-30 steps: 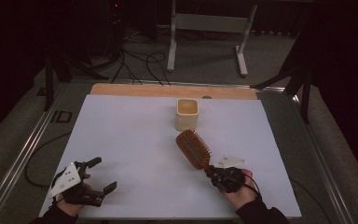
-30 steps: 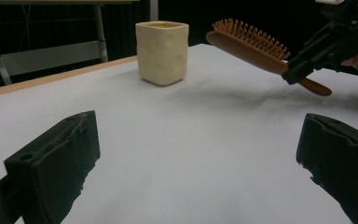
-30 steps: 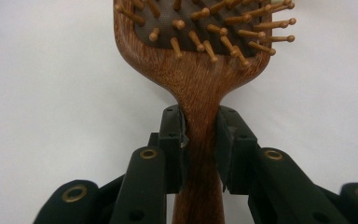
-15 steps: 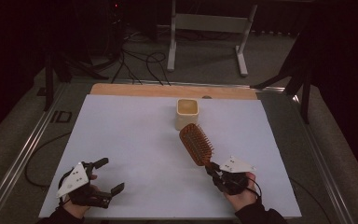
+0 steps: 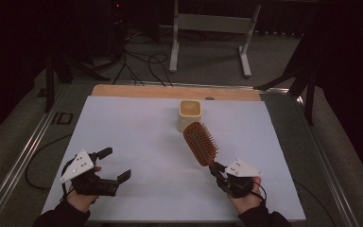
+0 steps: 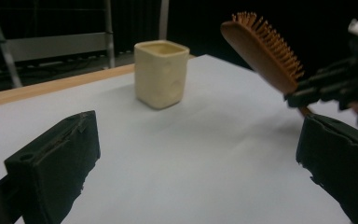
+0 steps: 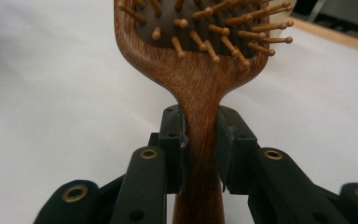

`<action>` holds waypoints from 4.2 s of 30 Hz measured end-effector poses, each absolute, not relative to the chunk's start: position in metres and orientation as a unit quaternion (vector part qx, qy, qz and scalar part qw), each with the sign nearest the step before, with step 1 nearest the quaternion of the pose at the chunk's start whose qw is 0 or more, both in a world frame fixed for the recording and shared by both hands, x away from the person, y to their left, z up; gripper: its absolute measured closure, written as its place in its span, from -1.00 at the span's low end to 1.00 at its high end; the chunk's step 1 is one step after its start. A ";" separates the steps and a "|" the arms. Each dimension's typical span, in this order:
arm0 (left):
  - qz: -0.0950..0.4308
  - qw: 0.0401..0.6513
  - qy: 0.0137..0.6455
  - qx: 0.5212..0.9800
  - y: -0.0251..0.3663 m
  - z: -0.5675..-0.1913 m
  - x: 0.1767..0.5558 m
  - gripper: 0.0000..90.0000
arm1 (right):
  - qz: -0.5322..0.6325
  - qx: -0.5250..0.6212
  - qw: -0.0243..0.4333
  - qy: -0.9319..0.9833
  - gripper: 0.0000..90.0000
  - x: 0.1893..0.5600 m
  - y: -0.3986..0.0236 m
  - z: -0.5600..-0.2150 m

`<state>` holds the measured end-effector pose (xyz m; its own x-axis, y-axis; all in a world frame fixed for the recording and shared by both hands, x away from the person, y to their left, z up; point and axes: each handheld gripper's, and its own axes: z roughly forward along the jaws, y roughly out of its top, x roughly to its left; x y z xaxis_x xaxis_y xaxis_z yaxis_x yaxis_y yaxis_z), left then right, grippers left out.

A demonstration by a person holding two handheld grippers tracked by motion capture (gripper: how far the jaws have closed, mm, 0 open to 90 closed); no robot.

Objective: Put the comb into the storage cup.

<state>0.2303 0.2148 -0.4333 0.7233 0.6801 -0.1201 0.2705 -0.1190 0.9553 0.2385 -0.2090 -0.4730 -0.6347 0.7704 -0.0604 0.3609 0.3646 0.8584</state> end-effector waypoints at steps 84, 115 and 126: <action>-0.052 0.584 0.425 0.690 0.014 -0.414 0.334 -0.25 | 0.452 0.354 0.252 0.779 0.64 0.235 -0.208 -0.465; -0.047 0.596 0.384 0.704 0.011 -0.397 0.331 0.20 | 0.451 0.361 0.249 0.777 0.51 0.239 -0.208 -0.464; -0.042 0.604 0.370 0.705 0.015 -0.382 0.332 0.20 | 0.464 0.371 0.219 0.774 -0.19 0.242 -0.214 -0.464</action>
<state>0.3321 0.0154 -0.3820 0.7230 0.4701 -0.5062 0.5720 0.0036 0.8203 0.2420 -0.2137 -0.4639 -0.6290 0.7774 0.0041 0.3703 0.2949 0.8809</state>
